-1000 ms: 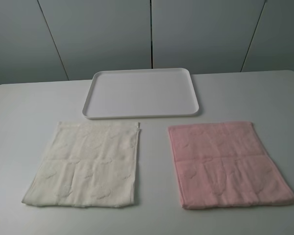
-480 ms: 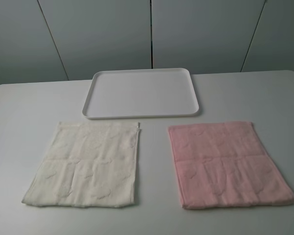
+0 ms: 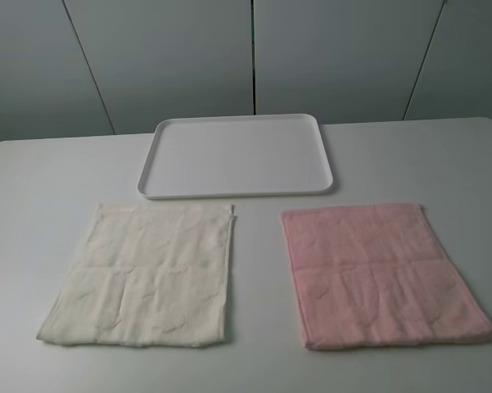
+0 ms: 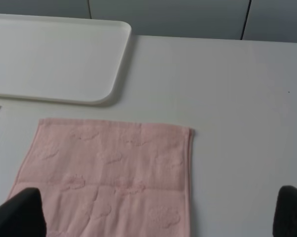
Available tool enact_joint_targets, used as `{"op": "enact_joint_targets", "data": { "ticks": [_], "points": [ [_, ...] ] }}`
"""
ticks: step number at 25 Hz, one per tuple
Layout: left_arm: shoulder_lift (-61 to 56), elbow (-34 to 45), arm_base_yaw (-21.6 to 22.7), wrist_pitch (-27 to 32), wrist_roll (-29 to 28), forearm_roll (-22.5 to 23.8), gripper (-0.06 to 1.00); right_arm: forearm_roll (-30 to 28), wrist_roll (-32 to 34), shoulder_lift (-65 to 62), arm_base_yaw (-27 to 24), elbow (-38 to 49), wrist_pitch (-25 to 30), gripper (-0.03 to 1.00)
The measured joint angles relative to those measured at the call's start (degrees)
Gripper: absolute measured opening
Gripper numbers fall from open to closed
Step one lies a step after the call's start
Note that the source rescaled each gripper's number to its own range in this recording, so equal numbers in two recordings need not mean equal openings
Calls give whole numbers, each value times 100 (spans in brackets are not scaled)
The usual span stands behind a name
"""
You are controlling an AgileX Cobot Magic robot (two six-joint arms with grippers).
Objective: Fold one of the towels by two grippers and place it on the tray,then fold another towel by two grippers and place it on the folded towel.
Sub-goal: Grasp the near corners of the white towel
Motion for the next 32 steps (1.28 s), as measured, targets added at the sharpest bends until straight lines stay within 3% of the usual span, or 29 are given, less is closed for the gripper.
{"op": "enact_joint_targets", "data": {
  "ticks": [26, 32],
  "points": [
    [0, 0, 0, 0, 0, 126, 100, 0, 0, 0, 0, 0, 0, 100],
    [0, 0, 0, 0, 307, 4, 100, 0, 0, 0, 0, 0, 0, 100]
  ]
}}
